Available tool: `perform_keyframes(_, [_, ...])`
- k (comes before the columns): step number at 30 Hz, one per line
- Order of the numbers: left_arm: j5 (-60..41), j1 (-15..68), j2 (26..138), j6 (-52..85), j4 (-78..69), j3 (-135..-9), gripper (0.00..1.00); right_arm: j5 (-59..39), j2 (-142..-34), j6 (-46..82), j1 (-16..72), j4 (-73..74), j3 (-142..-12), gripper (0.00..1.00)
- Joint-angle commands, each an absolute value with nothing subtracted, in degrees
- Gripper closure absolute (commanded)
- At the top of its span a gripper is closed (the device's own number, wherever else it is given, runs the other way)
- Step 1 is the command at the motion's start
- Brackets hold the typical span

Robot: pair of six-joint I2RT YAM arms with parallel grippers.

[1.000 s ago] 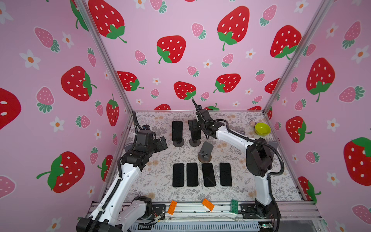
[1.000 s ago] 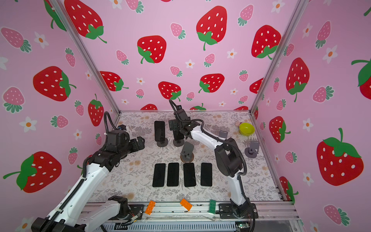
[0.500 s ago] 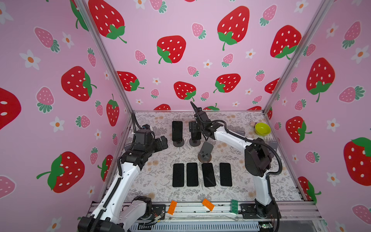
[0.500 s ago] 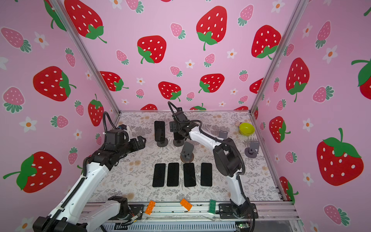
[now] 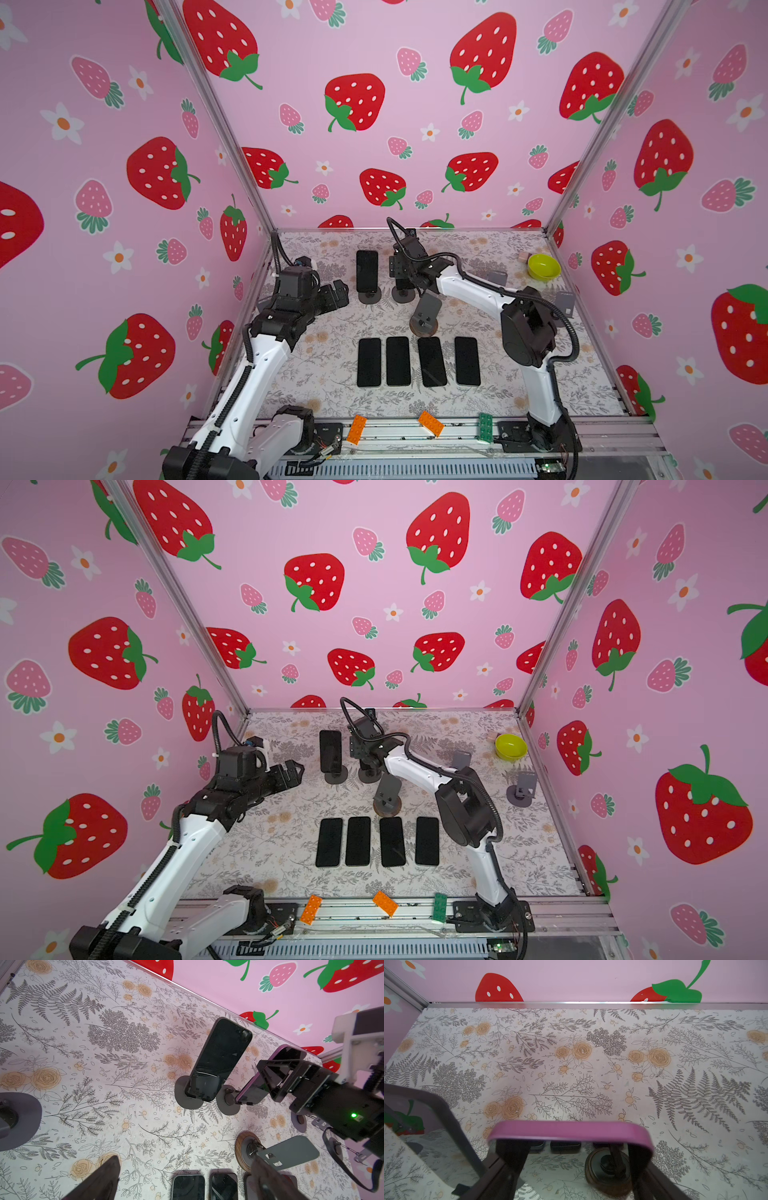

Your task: Remove the phone from the phone stand

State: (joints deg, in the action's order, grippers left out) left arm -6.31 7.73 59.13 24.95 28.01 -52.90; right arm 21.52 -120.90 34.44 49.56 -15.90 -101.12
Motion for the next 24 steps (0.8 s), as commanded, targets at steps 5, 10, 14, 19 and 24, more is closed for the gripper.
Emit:
perform_keyframes(5, [-7.54, 7.34, 59.96, 25.48, 27.02, -52.68, 0.01, 24.01, -123.05, 36.9, 50.79, -17.14, -102.75, 0.23])
perform_keyframes(10, [-9.39, 7.38, 60.61, 26.45, 26.61, -53.15, 0.01, 23.72, -122.22, 36.69, 50.78, -17.13, -102.71, 0.25])
perform_keyframes(14, [-10.92, 7.38, 61.25, 27.2, 26.75, -53.94, 0.01, 23.38, -120.56, 36.21, 50.75, -16.08, -101.76, 0.28])
perform_keyframes(19, [-11.03, 7.34, 60.96, 27.51, 27.78, -54.98, 0.01, 22.72, -118.28, 35.79, 50.8, -14.98, -100.82, 0.28])
perform_keyframes(24, [-10.94, 7.38, 59.44, 29.2, 27.18, -54.35, 0.01, 22.35, -116.05, 34.85, 50.74, -14.29, -100.46, 0.28])
